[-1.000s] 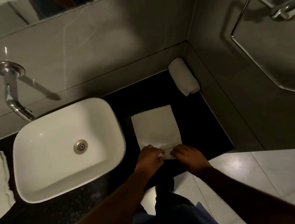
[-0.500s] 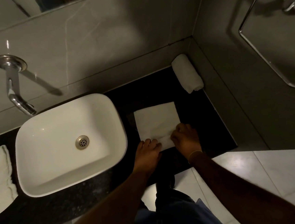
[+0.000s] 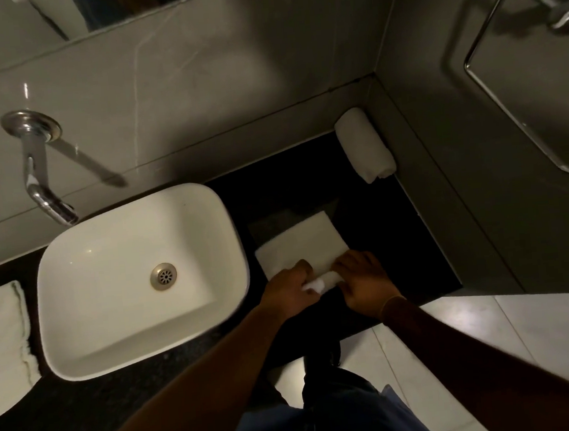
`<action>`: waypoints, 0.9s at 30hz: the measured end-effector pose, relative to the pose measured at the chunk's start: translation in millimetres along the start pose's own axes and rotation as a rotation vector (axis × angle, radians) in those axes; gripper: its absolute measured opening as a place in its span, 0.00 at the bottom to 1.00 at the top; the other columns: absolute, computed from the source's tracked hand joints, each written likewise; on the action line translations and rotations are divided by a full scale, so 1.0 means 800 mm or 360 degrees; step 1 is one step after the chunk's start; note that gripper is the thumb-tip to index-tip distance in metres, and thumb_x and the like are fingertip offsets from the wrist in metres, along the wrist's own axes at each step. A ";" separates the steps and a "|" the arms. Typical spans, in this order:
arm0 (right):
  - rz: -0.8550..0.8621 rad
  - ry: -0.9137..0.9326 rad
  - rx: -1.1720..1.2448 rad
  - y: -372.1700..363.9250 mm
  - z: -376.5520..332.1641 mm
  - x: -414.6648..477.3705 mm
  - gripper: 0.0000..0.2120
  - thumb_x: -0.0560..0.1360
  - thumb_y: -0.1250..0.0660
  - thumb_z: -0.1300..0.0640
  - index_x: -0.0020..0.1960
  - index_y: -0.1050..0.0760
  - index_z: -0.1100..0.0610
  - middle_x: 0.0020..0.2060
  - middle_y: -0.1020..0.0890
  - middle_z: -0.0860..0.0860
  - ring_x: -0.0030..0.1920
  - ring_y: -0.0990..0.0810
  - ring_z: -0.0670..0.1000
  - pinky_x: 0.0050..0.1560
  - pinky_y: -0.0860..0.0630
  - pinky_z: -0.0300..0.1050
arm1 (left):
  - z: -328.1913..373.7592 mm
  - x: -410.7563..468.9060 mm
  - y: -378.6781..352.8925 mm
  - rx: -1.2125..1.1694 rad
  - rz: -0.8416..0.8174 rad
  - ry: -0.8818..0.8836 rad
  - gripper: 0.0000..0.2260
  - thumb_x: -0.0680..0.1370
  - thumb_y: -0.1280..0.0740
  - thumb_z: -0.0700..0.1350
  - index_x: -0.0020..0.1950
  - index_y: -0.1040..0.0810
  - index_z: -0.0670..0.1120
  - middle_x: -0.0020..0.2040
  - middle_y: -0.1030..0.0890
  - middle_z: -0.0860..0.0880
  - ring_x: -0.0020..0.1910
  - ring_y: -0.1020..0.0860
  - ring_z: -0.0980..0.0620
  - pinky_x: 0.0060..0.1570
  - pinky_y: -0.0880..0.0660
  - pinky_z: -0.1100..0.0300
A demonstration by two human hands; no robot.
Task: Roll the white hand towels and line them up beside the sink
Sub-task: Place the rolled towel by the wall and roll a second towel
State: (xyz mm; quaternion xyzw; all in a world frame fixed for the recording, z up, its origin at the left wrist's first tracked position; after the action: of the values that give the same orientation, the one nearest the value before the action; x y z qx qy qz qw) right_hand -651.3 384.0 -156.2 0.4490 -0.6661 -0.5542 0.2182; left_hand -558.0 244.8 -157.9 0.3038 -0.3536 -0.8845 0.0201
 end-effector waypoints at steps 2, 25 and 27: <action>-0.0062 0.0008 0.0001 -0.005 -0.003 -0.008 0.19 0.69 0.35 0.51 0.58 0.22 0.54 0.58 0.20 0.52 0.63 0.25 0.58 0.66 0.33 0.55 | 0.002 -0.014 -0.010 -0.0138 -0.0149 -0.0007 0.16 0.77 0.33 0.58 0.61 0.30 0.54 0.51 0.20 0.50 0.47 0.21 0.49 0.48 0.24 0.58; 0.0192 0.0377 -0.0015 0.014 -0.013 0.003 0.19 0.69 0.24 0.56 0.59 0.20 0.55 0.59 0.20 0.55 0.61 0.24 0.59 0.57 0.21 0.53 | 0.022 0.010 0.004 0.0657 0.0094 -0.0137 0.24 0.79 0.37 0.46 0.76 0.32 0.51 0.66 0.22 0.43 0.60 0.24 0.40 0.61 0.30 0.53; 0.0187 0.0405 -0.0014 0.015 -0.014 0.006 0.20 0.69 0.26 0.61 0.61 0.20 0.56 0.60 0.20 0.56 0.62 0.23 0.59 0.58 0.21 0.54 | 0.012 0.009 0.013 0.0405 0.0069 -0.0043 0.23 0.79 0.37 0.47 0.74 0.34 0.59 0.61 0.20 0.44 0.57 0.22 0.41 0.54 0.26 0.56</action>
State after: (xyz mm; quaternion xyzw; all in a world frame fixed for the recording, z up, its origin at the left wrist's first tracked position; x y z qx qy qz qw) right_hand -649.4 374.0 -142.5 0.4750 -0.6557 -0.4818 0.3350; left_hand -570.7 241.1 -149.7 0.2842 -0.4698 -0.8358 -0.0044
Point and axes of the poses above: each hand's wrist, its own x-axis towards the middle knuckle, its own y-axis out of the back of the hand, z = x × y, the point moved 8 cm from there along x, towards the middle knuckle
